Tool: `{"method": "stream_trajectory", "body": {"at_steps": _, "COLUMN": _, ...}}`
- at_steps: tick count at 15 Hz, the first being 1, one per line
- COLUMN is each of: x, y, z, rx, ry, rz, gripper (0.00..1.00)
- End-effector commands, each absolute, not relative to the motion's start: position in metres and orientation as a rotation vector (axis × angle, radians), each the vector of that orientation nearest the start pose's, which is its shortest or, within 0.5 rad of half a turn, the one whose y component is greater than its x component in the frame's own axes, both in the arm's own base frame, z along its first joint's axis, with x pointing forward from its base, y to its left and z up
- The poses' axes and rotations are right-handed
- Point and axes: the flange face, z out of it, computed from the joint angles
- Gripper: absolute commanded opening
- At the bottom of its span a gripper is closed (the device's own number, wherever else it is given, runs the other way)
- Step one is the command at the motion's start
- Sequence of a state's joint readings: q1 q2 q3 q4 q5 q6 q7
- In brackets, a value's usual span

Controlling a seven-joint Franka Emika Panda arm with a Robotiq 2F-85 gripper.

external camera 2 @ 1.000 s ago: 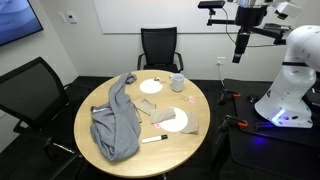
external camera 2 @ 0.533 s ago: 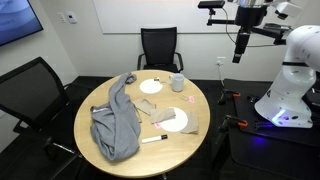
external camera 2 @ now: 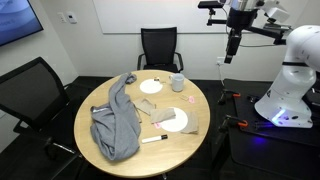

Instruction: Take the marker from the table and place in the white cup

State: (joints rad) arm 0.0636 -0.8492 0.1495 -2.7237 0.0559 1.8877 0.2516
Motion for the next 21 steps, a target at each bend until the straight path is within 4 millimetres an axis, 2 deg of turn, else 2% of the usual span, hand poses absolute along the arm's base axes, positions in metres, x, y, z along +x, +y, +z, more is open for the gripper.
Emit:
{"method": "stream_trajectory", "body": {"at_steps": 1, "x": 0.327, "y": 0.072, "z": 0.454, "rx": -3.233, "ry": 0.0, "rz": -0.056, "gripper": 1.0}}
{"method": "stream_trajectory", "body": {"at_steps": 7, "x": 0.371, "y": 0.089, "z": 0.431, "rx": -3.229, "ry": -0.301, "rz": -0.102, "gripper": 1.0}}
{"method": "stream_trajectory", "body": {"at_steps": 11, "x": 0.4, "y": 0.111, "z": 0.406, "rx": -3.198, "ry": -0.491, "rz": -0.14, "gripper": 1.0}}
{"method": "stream_trajectory", "body": {"at_steps": 16, "x": 0.437, "y": 0.134, "z": 0.374, "rx": -3.161, "ry": -0.572, "rz": -0.179, "gripper": 1.0}}
{"method": "stream_trajectory", "body": {"at_steps": 21, "x": 0.472, "y": 0.15, "z": 0.333, "rx": -3.154, "ry": -0.638, "rz": -0.231, "gripper": 1.0}}
